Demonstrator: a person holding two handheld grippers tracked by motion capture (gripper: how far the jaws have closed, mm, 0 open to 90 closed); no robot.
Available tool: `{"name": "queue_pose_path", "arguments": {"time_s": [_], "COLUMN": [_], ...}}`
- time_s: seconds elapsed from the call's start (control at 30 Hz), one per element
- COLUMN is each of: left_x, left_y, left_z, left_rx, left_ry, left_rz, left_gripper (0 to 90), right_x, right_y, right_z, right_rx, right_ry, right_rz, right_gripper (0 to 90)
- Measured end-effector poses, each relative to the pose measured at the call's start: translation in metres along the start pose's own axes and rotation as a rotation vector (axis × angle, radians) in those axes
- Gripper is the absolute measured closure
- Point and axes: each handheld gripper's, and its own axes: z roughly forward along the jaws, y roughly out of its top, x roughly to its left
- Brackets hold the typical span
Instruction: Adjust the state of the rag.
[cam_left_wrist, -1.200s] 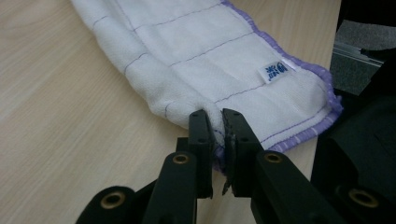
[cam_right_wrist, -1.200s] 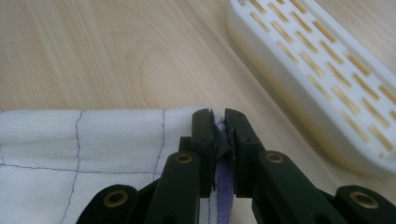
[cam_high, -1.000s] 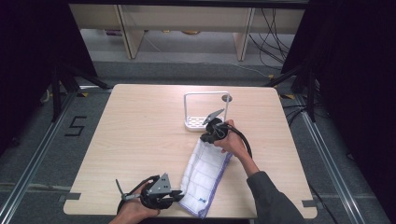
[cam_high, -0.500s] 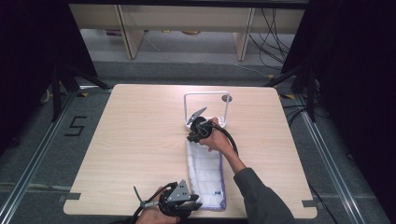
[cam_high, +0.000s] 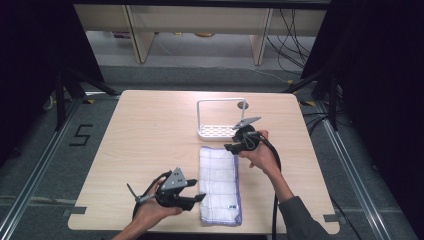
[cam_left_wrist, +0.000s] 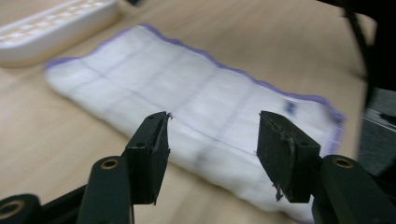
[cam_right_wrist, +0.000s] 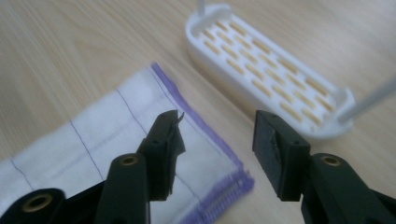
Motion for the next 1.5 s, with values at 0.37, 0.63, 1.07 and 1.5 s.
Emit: {"name": "queue_pose_path", "arguments": {"time_s": [0.37,0.63,1.07,1.5], "left_x": [0.066,0.076,0.09,0.102], "left_y": [0.01,0.007,0.018,0.045], "left_z": [0.03,0.029,0.04,0.082], "left_rx": [0.052,0.055,0.053,0.086], "left_ry": [0.129,0.145,0.14,0.107], "left_rz": [-0.093,-0.12,-0.155,-0.175], "left_gripper": [39.6,39.2,39.3,42.8], "right_x": [-0.004,0.002,-0.001,-0.016], "right_y": [-0.021,-0.016,-0.035,-0.033], "right_z": [0.024,0.016,0.017,-0.001], "right_rx": [0.05,0.022,0.129,0.05], "right_ry": [0.022,0.031,-0.052,-0.124], "right_rz": [0.092,0.041,0.062,0.18], "right_gripper": [70.2,87.7,85.7,45.9]}}
